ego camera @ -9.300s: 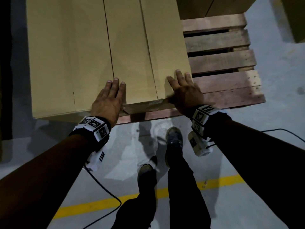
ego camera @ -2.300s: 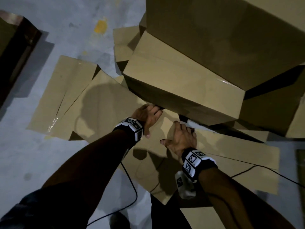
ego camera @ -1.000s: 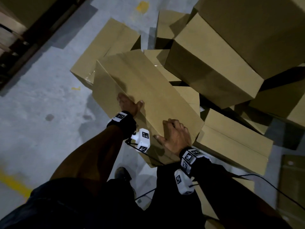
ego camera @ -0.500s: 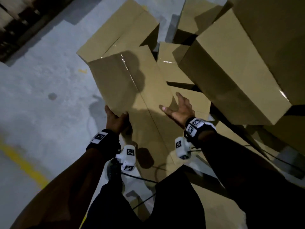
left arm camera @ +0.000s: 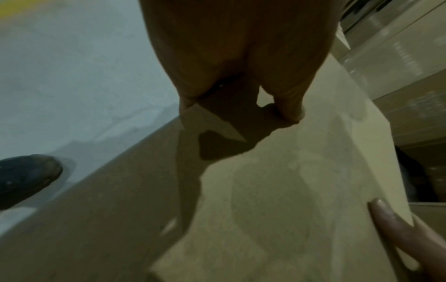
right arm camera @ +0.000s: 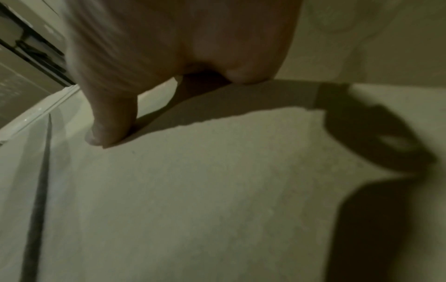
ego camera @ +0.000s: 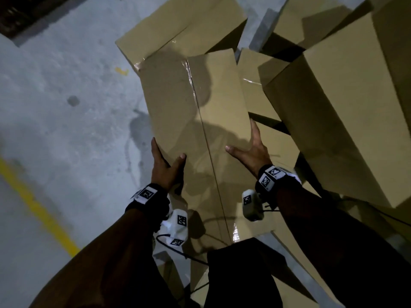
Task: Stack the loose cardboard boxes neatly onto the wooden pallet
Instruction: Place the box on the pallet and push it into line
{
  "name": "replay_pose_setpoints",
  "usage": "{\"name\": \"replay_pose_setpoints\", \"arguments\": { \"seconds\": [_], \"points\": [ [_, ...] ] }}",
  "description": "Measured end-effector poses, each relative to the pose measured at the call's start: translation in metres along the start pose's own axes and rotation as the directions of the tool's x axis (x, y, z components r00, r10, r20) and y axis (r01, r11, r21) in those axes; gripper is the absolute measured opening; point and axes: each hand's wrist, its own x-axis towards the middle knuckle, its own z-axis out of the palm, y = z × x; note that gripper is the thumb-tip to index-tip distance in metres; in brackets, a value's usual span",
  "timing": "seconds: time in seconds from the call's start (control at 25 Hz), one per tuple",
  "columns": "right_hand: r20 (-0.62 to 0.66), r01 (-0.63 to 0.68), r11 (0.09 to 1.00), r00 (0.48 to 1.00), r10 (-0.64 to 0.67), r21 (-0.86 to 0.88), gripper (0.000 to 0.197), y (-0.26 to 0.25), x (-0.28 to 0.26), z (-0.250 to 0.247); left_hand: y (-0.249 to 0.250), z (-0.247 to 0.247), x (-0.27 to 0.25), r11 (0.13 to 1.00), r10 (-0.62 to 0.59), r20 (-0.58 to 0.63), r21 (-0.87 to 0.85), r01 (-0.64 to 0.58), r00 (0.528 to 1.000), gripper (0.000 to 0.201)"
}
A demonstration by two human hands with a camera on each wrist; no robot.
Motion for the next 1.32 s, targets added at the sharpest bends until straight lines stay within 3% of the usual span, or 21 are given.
{"name": "replay_pose_setpoints", "arguments": {
  "seconds": [0.12, 0.24, 0.48, 0.6, 0.68, 0.76, 0.92, 1.08, 1.32],
  "points": [
    [-0.009, 0.012, 1.0, 1.0, -0.013, -0.02, 0.109, -0.003, 0.001, -0.001, 0.004, 0.003, -0.001, 1.0, -0.014, -0.018, -0.019, 0.014, 1.0, 0.108],
    [-0.036, 0.036, 0.999, 0.999, -0.036, 0.006, 0.109, -0.014, -0.004, -0.005, 0.017, -0.002, 0.003, 1.0, 0.01, -0.009, 0.002, -0.01, 1.0, 0.104],
    [-0.091, 0.138, 0.99, 0.986, -0.138, -0.001, 0.115, -0.07, -0.047, -0.014, 0.075, -0.044, -0.013, 0.992, 0.096, -0.034, 0.081, -0.093, 0.995, 0.1],
    [-0.134, 0.224, 0.974, 0.967, -0.217, 0.037, 0.115, -0.116, -0.088, -0.009, 0.122, -0.091, -0.036, 0.98, 0.173, -0.057, 0.114, -0.166, 0.983, 0.11],
    [-0.174, 0.299, 0.953, 0.942, -0.287, 0.049, 0.112, -0.149, -0.123, -0.001, 0.149, -0.13, -0.054, 0.957, 0.255, -0.054, 0.158, -0.244, 0.965, 0.107],
    [-0.214, 0.356, 0.933, 0.916, -0.338, 0.049, 0.11, -0.181, -0.16, 0.014, 0.168, -0.174, -0.069, 0.908, 0.382, -0.026, 0.196, -0.37, 0.924, 0.104],
    [-0.295, 0.466, 0.884, 0.852, -0.433, 0.048, 0.106, -0.244, -0.228, 0.053, 0.198, -0.262, -0.098, 0.846, 0.509, -0.036, 0.205, -0.493, 0.86, 0.109],
    [-0.305, 0.546, 0.836, 0.805, -0.509, 0.047, 0.106, -0.305, -0.282, 0.094, 0.215, -0.347, -0.128, 0.839, 0.539, -0.125, 0.171, -0.517, 0.833, 0.114],
    [-0.255, 0.623, 0.781, 0.763, -0.594, 0.044, 0.104, -0.387, -0.317, 0.149, 0.224, -0.439, -0.148, 0.853, 0.518, -0.311, 0.117, -0.509, 0.797, 0.103]
  ]
}}
